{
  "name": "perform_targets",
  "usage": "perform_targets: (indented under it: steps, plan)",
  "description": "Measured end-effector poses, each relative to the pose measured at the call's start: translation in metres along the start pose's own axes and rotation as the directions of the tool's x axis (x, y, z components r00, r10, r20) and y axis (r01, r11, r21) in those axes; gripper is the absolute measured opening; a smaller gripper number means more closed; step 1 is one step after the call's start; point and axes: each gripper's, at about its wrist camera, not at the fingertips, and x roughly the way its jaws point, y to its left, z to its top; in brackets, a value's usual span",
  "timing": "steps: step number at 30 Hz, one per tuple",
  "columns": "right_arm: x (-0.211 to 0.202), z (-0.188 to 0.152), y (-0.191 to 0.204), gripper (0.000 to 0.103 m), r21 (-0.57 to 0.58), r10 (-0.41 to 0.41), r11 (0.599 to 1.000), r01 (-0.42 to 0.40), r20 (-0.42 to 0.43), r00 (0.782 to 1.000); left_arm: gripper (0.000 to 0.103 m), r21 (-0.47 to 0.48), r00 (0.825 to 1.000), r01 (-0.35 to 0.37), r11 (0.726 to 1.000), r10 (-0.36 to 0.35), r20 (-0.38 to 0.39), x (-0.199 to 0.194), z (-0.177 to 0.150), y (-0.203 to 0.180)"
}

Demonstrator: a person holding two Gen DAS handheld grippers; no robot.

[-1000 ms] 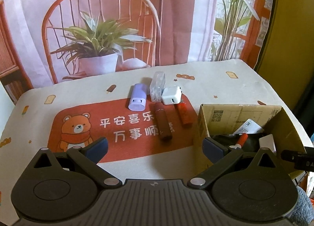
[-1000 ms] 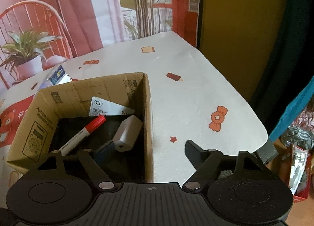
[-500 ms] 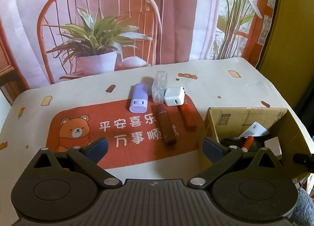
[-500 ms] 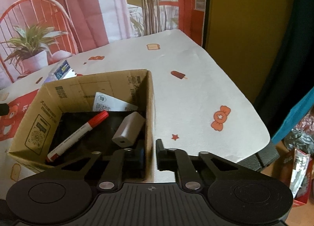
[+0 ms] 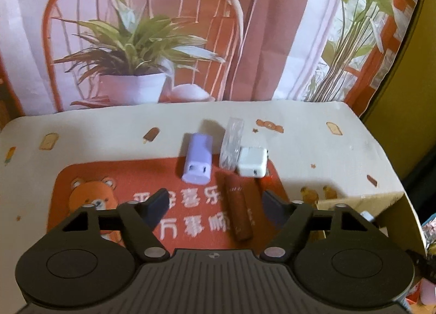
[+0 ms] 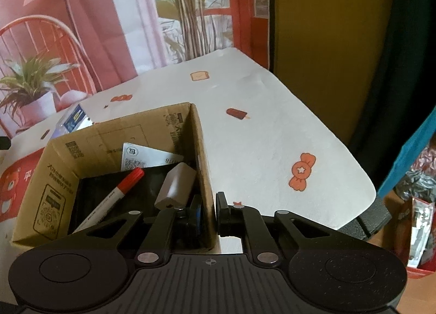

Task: Organize rigid objects
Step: 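Move the left tool over the dark red tube on the mat, then close the left gripper around the dark red tube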

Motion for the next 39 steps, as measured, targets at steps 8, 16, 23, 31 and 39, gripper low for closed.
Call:
perform_targets:
  steps: [8, 16, 23, 31, 39]
  plan:
    - [0.0, 0.0, -0.002, 0.01, 0.007, 0.014, 1.0, -0.014, -0.009, 1.0, 0.048, 0.036, 0.998, 0.032, 0.999, -0.03, -0.055, 0.061, 0.009, -0.019]
    - [0.0, -0.001, -0.004, 0.01, 0.008, 0.026, 1.0, -0.026, -0.014, 1.0, 0.045, 0.015, 0.992, 0.028, 0.999, -0.026, -0.124, 0.108, -0.001, -0.034]
    - [0.001, -0.001, -0.006, 0.01, 0.013, 0.033, 0.999, -0.032, -0.015, 0.999, 0.025, 0.026, 0.99, 0.011, 1.0, -0.007, -0.144, 0.12, -0.003, -0.035]
    - [0.001, -0.002, -0.004, 0.01, 0.015, 0.023, 1.0, -0.022, -0.009, 1.0, 0.023, 0.026, 0.991, 0.028, 0.999, -0.024, -0.133, 0.11, -0.009, -0.028]
    - [0.0, -0.003, -0.003, 0.01, 0.016, 0.017, 1.0, -0.017, -0.004, 1.0, 0.023, -0.007, 0.99, 0.056, 0.998, -0.056, -0.127, 0.073, -0.023, -0.014]
